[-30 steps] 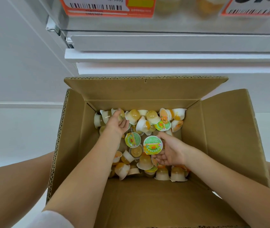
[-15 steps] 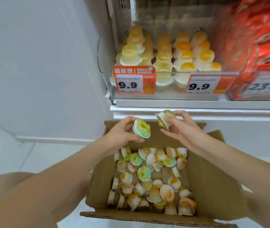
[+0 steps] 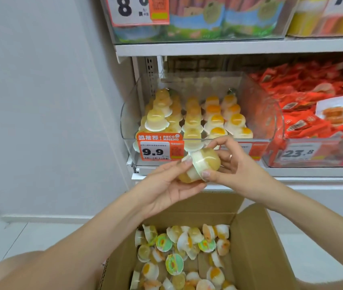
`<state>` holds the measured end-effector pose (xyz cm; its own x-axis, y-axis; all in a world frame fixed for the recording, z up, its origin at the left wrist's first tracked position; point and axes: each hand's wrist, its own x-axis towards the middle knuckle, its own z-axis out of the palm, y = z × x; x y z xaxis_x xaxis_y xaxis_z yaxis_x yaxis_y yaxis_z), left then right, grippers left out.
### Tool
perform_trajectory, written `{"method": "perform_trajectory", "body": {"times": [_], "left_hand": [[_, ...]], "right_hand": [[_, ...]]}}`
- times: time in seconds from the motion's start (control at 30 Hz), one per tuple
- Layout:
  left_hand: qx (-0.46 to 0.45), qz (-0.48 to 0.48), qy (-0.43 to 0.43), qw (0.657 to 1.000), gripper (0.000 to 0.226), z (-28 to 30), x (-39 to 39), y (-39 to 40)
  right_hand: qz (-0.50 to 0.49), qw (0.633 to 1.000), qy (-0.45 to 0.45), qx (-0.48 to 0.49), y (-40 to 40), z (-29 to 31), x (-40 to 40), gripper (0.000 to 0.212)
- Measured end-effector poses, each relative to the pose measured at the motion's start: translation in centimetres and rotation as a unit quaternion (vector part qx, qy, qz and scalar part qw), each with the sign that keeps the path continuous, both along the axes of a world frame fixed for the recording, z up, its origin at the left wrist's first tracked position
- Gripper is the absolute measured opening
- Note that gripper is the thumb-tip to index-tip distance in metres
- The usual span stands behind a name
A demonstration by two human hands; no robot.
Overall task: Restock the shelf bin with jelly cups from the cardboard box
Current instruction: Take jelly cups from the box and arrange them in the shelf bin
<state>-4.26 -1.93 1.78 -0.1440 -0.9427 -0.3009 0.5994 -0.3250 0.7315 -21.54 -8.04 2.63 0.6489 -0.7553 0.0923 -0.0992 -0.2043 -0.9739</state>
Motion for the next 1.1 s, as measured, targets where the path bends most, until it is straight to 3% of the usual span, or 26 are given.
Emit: {"method": "perform_trajectory", "body": {"times": [0.13,0.37,0.5,0.6,0.73,0.83,0.97,1.03,1.1], "left_hand": [[0.014,-0.026,-0.007,1.0,0.028,0.0,0.2,-0.6],[0.006,-0.017,0.037,0.999,0.022,0.7,0.4,-0.6],[0.037,-0.021,0.022,0.999,0.035,0.8,0.5,-0.3],[0.046,-0.051,-0.001,0.998,0.046,0.9,0.5,0.1],[0.041,-0.084,0.047,0.995,0.054,0.8,0.7,0.3],[0.034,-0.069,0.02,0.997,0.037,0.7,0.5,0.4],[0.065,-0.045,0.022,0.997,0.055,1.0,0.3,0.3],[0.068,-0.042,0.009,0.997,0.051,1.6,0.4,0.1],[0.058,-0.05,-0.063,0.995,0.046,2.1,0.8,-0.2]], "right_hand": [[0.011,0.999,0.03,-0.021,-0.9,0.4,-0.2,0.05],[0.048,0.999,-0.009,0.002,-0.7,0.9,0.5,0.052],[0.066,0.997,0.028,-0.035,-0.7,0.7,0.4,0.064],[0.052,0.998,0.023,-0.039,-0.5,0.3,0.4,0.056],[0.045,0.998,0.021,-0.043,-0.4,0.4,0.3,0.049],[0.065,0.997,0.027,-0.026,-0.4,0.7,0.3,0.052],[0.082,0.995,0.05,-0.023,-0.7,1.3,0.3,0.057],[0.056,0.996,0.059,-0.034,-0.6,1.5,0.6,0.055],[0.008,0.997,0.063,-0.052,-0.5,1.7,1.2,0.049]]}}
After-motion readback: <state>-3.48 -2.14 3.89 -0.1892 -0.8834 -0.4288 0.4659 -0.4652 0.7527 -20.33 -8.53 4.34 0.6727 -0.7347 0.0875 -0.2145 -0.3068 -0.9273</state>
